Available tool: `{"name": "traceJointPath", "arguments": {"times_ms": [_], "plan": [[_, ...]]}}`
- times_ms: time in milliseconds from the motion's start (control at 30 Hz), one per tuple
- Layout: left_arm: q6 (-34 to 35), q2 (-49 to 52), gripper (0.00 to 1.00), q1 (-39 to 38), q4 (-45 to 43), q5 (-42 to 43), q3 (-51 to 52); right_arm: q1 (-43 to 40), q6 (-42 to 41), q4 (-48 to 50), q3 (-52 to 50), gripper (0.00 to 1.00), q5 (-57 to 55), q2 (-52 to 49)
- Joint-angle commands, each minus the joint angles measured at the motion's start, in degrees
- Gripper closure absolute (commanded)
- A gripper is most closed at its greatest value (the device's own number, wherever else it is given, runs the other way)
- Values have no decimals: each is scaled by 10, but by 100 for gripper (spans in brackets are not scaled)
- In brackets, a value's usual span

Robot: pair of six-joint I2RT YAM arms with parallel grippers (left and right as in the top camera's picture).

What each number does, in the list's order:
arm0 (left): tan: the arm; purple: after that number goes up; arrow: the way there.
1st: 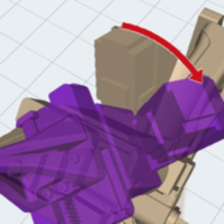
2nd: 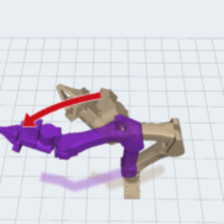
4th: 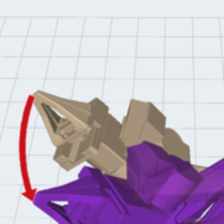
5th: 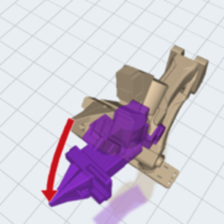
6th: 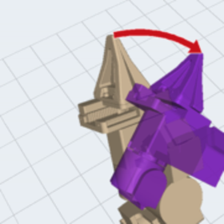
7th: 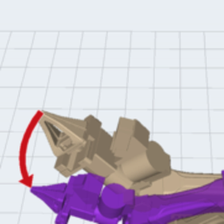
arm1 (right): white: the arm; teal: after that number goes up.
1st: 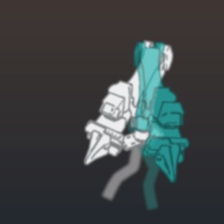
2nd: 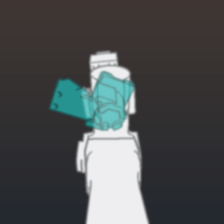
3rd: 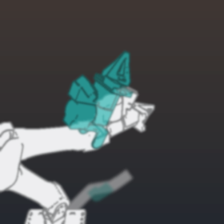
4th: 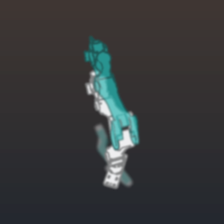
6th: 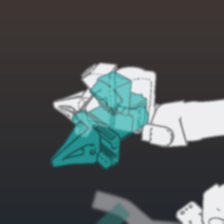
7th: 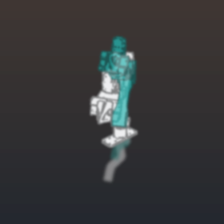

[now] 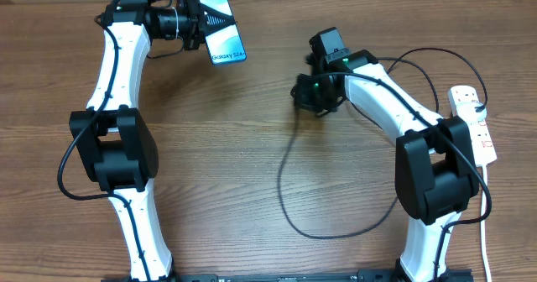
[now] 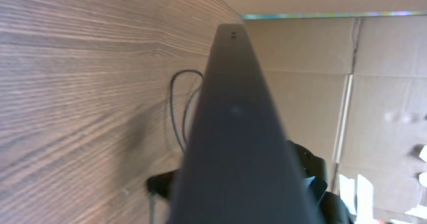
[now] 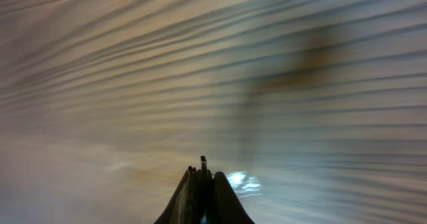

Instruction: Plug charger to phone and switch on socket

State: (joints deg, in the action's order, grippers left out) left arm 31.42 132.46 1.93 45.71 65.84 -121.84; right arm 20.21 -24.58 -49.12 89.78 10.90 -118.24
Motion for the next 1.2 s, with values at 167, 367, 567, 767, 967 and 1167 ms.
{"name": "traceJointPath", "arguments": {"times_ms": [167, 367, 567, 767, 967, 1167], "plan": [[-28, -21, 96, 3, 4, -22, -2, -3, 19, -39, 3, 96, -236, 10], [-32, -21, 96, 3, 6, -31, -2, -3, -11, -52, 2, 96, -237, -10], [-32, -21, 96, 3, 9, -31, -2, -3, -11, -40, 2, 96, -240, -18], [-32, -21, 96, 3, 9, -33, -2, -4, -11, -18, 2, 96, -250, -18], [-32, -21, 96, 3, 9, -33, -2, -5, -11, -7, 2, 96, -250, -22], [-32, -21, 96, -4, 12, -35, -2, -5, -11, 0, 2, 96, -250, -38]]}}
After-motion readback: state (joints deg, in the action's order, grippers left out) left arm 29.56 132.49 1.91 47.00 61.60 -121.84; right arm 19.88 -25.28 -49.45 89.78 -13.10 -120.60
